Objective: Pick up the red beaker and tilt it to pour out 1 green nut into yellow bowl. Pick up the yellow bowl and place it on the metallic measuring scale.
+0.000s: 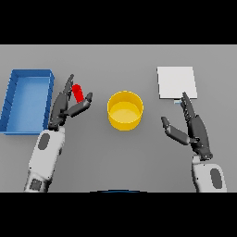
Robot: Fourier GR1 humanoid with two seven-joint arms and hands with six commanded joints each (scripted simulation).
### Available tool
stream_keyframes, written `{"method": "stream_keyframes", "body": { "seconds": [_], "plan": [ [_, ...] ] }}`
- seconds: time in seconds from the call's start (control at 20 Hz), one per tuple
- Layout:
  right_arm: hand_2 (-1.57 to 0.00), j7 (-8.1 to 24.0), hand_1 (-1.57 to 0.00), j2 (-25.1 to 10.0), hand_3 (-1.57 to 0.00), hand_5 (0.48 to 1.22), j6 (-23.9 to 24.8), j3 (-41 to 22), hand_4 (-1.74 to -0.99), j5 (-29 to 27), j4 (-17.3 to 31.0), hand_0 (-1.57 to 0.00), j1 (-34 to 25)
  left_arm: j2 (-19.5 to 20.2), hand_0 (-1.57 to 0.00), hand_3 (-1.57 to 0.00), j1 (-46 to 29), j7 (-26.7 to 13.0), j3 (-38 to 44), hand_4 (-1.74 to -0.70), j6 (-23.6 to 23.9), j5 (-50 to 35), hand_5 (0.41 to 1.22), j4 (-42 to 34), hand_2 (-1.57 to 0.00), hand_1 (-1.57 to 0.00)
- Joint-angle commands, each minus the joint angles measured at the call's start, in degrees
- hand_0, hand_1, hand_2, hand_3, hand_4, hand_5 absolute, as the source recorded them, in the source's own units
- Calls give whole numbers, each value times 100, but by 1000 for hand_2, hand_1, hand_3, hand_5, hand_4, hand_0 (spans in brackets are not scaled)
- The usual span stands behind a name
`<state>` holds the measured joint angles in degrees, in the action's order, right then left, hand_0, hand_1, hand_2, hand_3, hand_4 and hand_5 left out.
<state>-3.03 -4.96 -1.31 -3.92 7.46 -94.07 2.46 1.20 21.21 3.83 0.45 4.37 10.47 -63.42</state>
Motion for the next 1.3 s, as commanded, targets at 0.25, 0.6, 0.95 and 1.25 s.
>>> {"method": "stream_keyframes", "body": {
  "seconds": [0.25, 0.6, 0.95, 1.25],
  "plan": [
    [1, -5, 1, -28, 1, 646, 22, 49, -1300, -12, 7, 1, -62, -47, 1, 1, 547, 452, 158, -1290, 95, 13, 686, 751, 1, 1],
    [1, 86, 1, 4, 1, 646, 29, 70, -1292, -59, 32, 1, -108, -243, -782, -647, 904, 796, 583, -1420, 385, -270, 873, 1328, -755, -759],
    [1, 67, 1, -6, 1, 648, 45, 71, -1290, -29, 52, 1, -127, -299, -1406, -1255, 960, 1116, 436, -1587, 429, -224, 1148, 1464, -1400, -1401],
    [1, 15, 1, 81, 1, 655, 93, 39, -1292, 0, 84, 1, -108, -277, -1528, -1488, 927, 962, 279, -1507, 481, -55, 1202, 1096, -1526, -1526]
  ]
}}
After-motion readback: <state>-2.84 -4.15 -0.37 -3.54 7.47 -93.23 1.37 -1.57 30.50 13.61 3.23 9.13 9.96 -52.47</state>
